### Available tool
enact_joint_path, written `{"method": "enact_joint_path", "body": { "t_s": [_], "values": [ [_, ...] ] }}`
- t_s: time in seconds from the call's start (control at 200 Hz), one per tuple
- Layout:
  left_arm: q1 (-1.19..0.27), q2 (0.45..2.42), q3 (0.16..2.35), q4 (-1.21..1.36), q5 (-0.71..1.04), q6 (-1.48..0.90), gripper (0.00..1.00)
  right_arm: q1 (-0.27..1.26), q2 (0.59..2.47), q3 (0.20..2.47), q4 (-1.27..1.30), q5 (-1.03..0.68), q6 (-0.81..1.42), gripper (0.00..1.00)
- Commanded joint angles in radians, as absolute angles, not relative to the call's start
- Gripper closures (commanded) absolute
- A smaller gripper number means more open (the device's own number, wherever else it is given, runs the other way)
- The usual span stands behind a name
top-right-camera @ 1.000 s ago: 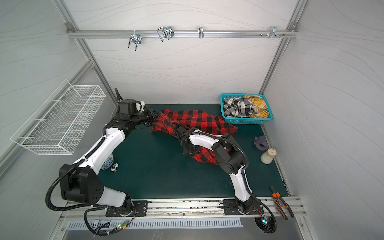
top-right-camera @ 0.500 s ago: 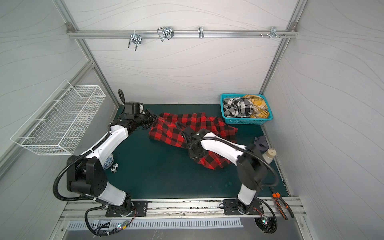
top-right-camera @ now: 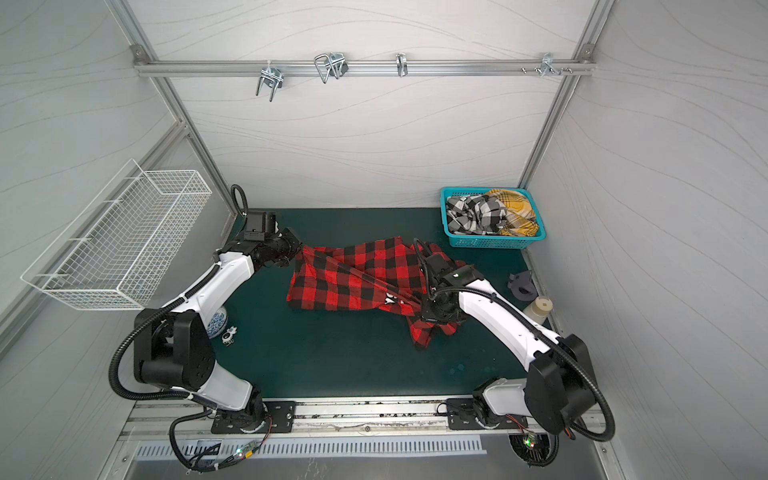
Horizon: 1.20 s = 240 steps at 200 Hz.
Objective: Fold and stack the long sleeve shirts
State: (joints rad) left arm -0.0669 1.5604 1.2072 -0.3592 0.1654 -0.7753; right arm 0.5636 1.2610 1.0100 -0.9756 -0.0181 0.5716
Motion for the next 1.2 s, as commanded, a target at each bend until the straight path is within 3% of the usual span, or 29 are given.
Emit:
{"method": "enact_joint_path", "body": {
  "t_s": [0.0, 0.06, 0.125, 0.245, 0.375, 0.4, 0.435, 0.47, 0.64, 0.775, 0.885, 0.98, 1.196],
  "values": [
    [-0.049, 1.59, 1.217, -0.307, 0.062, -0.722, 1.0, 0.61, 1.111, 1.049, -1.012, -0.151, 0.536, 1.0],
    [-0.049, 1.6, 1.193, -0.292, 0.058, -0.721, 1.0, 0.67, 1.08, 1.104, -1.044, -0.141, 0.526, 1.0],
    [-0.049, 1.607, 1.173, -0.278, 0.038, -0.724, 1.0, 0.711, 1.093, 1.162, -1.157, 0.0, 0.539, 1.0],
    [-0.031, 1.604, 1.175, -0.289, 0.0, -0.732, 1.0, 0.642, 1.174, 1.186, -1.377, 0.237, 0.621, 1.0],
    [-0.032, 1.551, 1.173, -0.267, 0.046, -0.779, 1.0, 0.616, 1.17, 1.171, -1.372, 0.288, 0.657, 1.0],
    [-0.048, 1.542, 1.176, -0.272, 0.052, -0.776, 1.0, 0.619, 1.175, 1.178, -1.362, 0.278, 0.656, 0.86],
    [-0.071, 1.53, 1.175, -0.276, 0.053, -0.768, 1.0, 0.649, 1.182, 1.193, -1.351, 0.272, 0.659, 0.55],
    [-0.103, 1.522, 1.167, -0.278, 0.051, -0.762, 1.0, 0.707, 1.193, 1.211, -1.342, 0.29, 0.664, 0.41],
    [-0.168, 1.469, 1.05, -0.228, 0.091, -0.803, 1.0, 0.989, 1.31, 1.215, -1.228, 0.195, 0.668, 0.26],
    [-0.166, 1.414, 0.989, -0.226, 0.089, -0.813, 1.0, 1.051, 1.451, 1.173, -1.222, 0.171, 0.771, 0.23],
    [-0.166, 1.372, 0.983, -0.259, 0.101, -0.803, 1.0, 1.013, 1.529, 1.1, -1.157, 0.047, 0.74, 0.14],
    [-0.164, 1.337, 0.98, -0.284, 0.106, -0.804, 1.0, 0.98, 1.562, 1.037, -1.088, -0.026, 0.707, 0.13],
    [-0.151, 1.276, 0.959, -0.287, 0.106, -0.849, 1.0, 0.936, 1.661, 1.039, -1.058, -0.14, 0.557, 0.35]
  ]
}}
